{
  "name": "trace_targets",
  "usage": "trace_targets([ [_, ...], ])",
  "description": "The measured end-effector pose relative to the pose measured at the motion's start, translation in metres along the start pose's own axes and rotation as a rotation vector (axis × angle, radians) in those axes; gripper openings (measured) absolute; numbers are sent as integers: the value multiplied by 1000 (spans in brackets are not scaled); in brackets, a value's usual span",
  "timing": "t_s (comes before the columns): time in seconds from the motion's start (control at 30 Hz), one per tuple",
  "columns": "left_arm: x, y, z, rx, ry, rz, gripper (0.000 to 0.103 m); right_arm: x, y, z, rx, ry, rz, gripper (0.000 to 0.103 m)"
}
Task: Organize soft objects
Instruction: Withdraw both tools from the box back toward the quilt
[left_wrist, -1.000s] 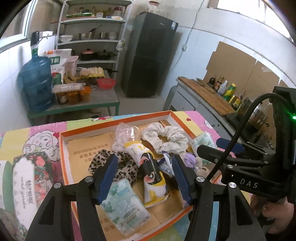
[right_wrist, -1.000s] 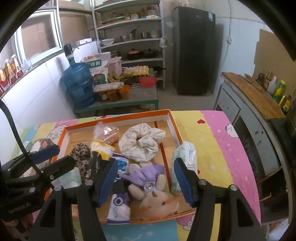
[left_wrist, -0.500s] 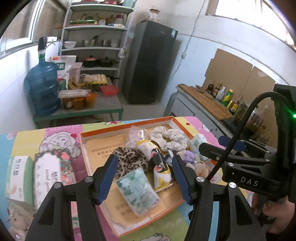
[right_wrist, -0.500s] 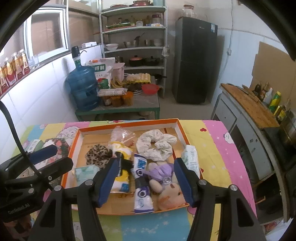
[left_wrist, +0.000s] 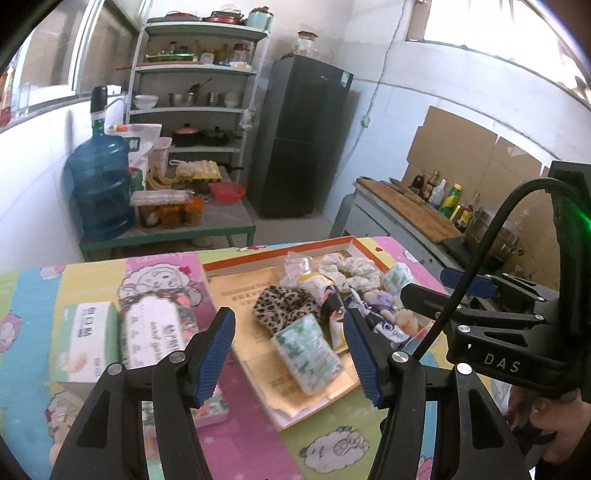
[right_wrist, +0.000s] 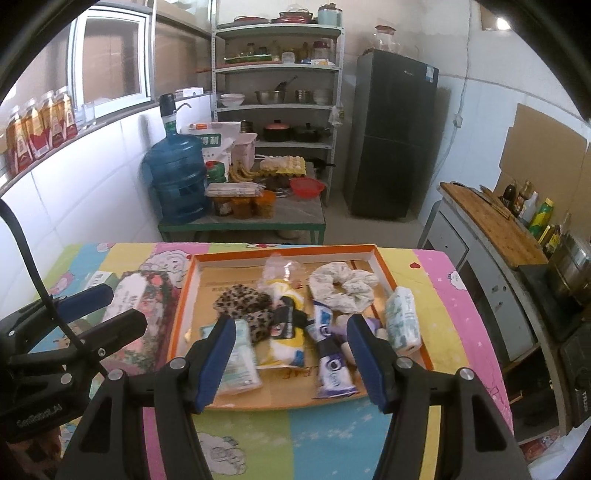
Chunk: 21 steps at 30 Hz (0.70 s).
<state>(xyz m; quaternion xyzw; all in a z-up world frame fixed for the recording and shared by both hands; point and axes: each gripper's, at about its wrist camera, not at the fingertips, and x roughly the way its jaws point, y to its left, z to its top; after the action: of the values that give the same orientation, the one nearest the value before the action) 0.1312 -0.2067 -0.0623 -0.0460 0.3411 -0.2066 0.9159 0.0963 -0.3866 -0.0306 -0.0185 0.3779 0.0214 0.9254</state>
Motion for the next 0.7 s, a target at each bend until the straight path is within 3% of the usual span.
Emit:
trace_targets([
  [0.7,-91,78,-30,-18,-61,82,63,-43,103,-13,-73,-29,28,63],
])
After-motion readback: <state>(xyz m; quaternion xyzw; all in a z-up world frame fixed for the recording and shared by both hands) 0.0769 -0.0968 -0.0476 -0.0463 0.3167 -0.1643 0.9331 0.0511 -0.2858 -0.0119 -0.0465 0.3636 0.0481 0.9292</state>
